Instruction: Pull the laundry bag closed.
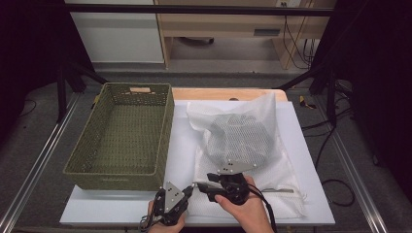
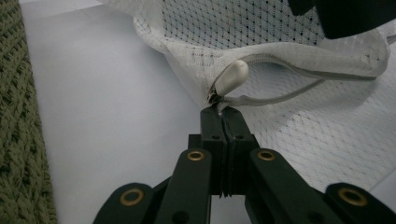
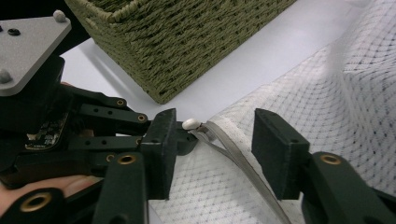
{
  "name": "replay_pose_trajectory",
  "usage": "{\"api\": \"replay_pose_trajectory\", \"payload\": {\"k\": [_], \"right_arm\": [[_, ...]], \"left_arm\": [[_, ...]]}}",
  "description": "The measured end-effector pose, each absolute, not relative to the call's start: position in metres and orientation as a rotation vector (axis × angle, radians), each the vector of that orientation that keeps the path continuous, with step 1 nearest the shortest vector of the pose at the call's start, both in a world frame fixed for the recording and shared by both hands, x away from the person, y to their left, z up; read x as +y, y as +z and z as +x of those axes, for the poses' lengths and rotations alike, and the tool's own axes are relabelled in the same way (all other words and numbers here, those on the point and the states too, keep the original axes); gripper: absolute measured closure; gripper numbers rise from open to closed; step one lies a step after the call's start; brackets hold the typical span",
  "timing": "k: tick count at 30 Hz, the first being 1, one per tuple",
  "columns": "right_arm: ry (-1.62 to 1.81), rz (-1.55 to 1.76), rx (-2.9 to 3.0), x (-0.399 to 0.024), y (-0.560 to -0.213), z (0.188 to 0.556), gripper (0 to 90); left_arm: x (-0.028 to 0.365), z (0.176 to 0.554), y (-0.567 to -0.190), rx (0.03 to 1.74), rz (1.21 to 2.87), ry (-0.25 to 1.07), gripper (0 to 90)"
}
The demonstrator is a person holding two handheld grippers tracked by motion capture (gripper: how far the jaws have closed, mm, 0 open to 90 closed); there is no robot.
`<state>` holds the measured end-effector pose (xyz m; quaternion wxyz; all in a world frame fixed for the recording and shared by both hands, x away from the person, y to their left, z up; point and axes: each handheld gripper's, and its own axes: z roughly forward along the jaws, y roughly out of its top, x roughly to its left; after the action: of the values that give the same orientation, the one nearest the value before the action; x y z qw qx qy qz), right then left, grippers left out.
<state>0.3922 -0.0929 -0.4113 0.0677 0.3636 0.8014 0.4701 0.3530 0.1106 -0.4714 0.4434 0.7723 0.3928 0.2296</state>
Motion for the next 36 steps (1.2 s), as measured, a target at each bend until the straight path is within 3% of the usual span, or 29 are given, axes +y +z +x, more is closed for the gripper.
{"api": "replay_pose_trajectory", "payload": {"k": [5, 36], "right_arm": [[1.418, 1.129, 2.442, -0.086, -0.413, 0.395, 60.1], [1.349, 1.223, 2.509, -0.067, -0.417, 0.403, 67.1]], "left_arm": [[0.109, 0.352, -0.472, 0.97, 1.913, 0.569, 89.1], [0.105, 0.352, -0.469, 0.957, 1.892, 0.581, 89.2]]}}
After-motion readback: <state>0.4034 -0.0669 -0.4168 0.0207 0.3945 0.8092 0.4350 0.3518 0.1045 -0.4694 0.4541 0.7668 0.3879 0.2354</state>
